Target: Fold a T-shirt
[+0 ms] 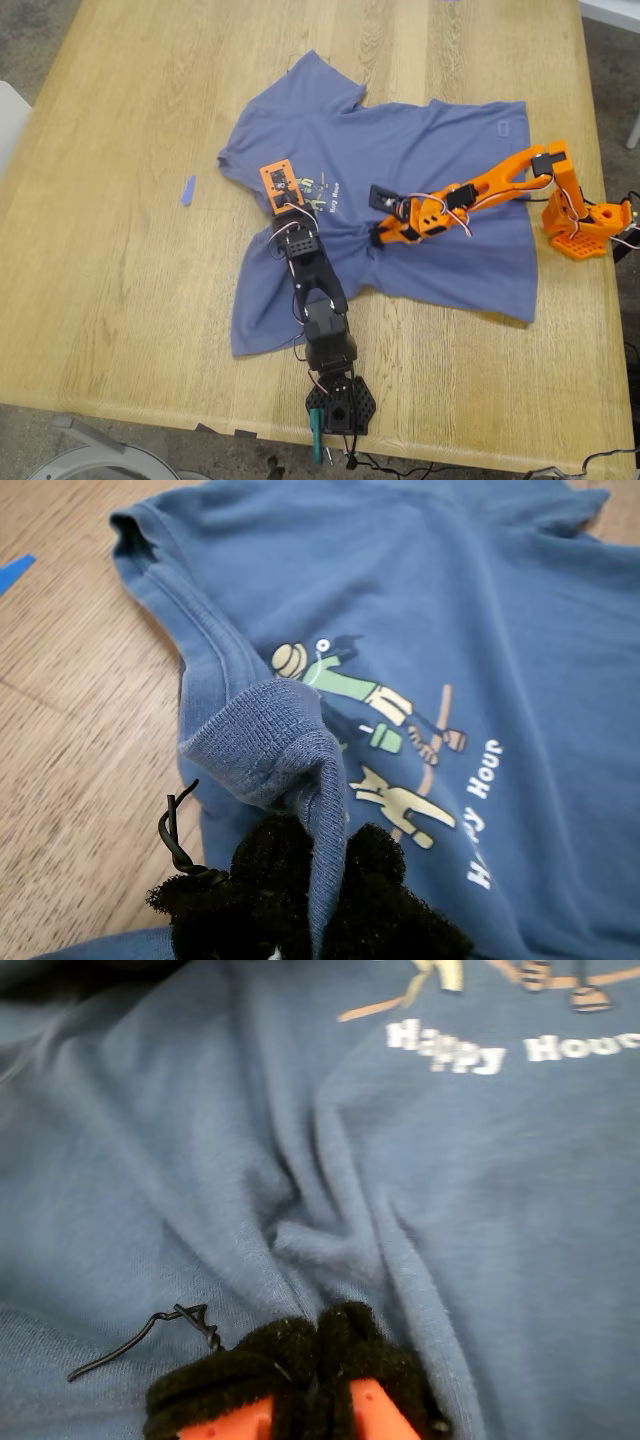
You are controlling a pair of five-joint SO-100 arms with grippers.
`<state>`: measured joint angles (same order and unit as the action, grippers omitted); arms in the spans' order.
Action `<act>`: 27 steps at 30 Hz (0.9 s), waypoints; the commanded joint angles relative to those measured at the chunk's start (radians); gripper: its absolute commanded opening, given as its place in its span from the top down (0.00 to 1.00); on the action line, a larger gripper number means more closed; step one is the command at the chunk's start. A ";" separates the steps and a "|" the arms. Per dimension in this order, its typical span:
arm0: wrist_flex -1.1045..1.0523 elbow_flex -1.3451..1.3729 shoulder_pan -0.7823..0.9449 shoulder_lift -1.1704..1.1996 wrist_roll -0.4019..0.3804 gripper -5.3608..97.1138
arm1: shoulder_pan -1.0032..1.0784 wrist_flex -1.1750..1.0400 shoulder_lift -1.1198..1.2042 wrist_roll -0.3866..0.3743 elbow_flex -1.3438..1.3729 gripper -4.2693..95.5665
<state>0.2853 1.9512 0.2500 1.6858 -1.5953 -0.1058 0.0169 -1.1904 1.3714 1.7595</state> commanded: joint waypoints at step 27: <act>0.025 -0.058 -0.258 0.301 0.026 0.95 | 0.120 -0.252 -0.158 0.038 -0.215 0.96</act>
<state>0.3083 1.9543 0.0199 1.8285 -1.5800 -0.0046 -0.2255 -1.2548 1.4051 1.5999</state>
